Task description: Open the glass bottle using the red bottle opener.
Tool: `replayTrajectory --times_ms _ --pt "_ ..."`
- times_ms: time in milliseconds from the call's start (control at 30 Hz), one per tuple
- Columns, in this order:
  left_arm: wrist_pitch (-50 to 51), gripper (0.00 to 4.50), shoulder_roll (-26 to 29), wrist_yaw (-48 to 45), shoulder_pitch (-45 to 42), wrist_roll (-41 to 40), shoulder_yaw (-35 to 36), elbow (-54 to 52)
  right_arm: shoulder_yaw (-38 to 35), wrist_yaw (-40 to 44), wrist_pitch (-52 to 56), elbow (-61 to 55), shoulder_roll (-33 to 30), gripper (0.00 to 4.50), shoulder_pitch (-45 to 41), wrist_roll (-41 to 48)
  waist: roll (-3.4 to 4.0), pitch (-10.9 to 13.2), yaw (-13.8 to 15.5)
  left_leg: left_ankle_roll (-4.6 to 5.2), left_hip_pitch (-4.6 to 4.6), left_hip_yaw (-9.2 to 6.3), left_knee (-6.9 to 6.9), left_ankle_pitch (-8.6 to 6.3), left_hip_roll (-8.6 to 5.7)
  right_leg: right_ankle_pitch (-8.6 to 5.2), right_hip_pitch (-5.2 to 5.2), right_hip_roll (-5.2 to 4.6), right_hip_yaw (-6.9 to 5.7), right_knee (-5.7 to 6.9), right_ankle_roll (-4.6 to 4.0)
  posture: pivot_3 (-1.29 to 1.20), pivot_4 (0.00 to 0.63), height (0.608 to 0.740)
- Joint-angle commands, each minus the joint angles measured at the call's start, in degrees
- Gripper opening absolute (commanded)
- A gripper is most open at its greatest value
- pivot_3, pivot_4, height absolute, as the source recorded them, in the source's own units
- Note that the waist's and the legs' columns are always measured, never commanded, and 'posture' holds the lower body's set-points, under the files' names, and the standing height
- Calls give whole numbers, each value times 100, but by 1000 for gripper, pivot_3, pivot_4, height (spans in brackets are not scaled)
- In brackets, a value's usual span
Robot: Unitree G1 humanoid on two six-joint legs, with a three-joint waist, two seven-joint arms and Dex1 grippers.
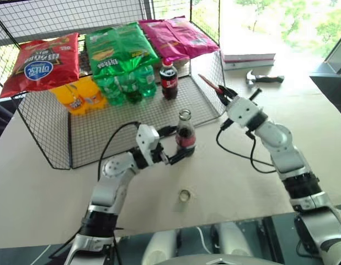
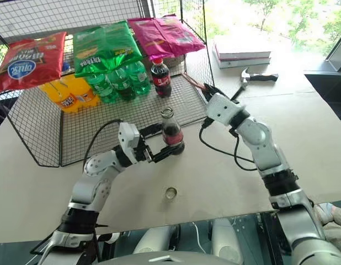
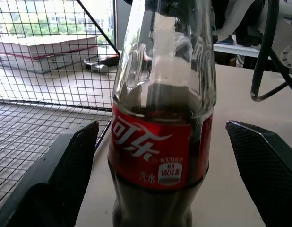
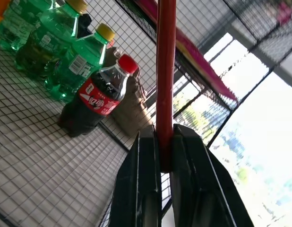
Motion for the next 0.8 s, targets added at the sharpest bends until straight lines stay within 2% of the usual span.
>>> replayTrajectory --times_ms 33,167,300,500,600,633,700,800 --pt "46 4452 154 -7 208 -96 133 -390 -215 372 935 -877 55 0 431 661 1 0 2 1 0 0 0 -1 0 0 0 -1 0 0 0 0 150 740" --pt "154 4452 299 23 475 -210 250 -648 -271 791 2194 -1500 18 0 1047 1326 1 1 11 16 -1 -3 -1 -9 0 0 1 -4 -4 -1 0 0 150 740" --pt "228 4452 548 -38 957 -264 439 -889 -551 1120 3966 -2089 7 0 1598 2519 3 1 5 21 2 -4 -2 -12 0 0 1 -11 -6 1 0 0 150 740" --pt "315 4452 726 130 1635 -387 898 -1041 -1538 982 6655 -2714 87 0 1882 4800 4 2 7 23 0 -9 -2 -14 1 0 2 -23 -14 2 0 0 150 740" --pt "349 4452 685 283 1897 -426 1057 -1094 -1714 928 7139 -2730 -50 0 1866 5137 4 2 13 25 0 -9 -2 -15 0 -1 3 -22 -16 1 0 0 150 740" --pt "384 4500 665 326 1962 -472 1104 -1128 -1733 934 7202 -2719 -111 878 1862 5176 4 2 20 25 -1 -10 -2 -15 -1 -1 3 -20 -20 0 0 0 150 740" --pt "446 4500 643 389 2084 -539 1163 -1205 -1777 1023 7288 -2681 -237 1558 1882 5279 4 2 31 25 -3 -15 -1 -15 -3 -1 4 -21 -28 0 1 0 150 740" --pt "698 4500 665 530 2343 -664 1251 -1391 -1800 1340 7380 -2594 -621 2864 1963 5378 4 2 26 25 -4 -13 0 -15 -4 -1 5 -22 -28 -1 2 0 150 740"
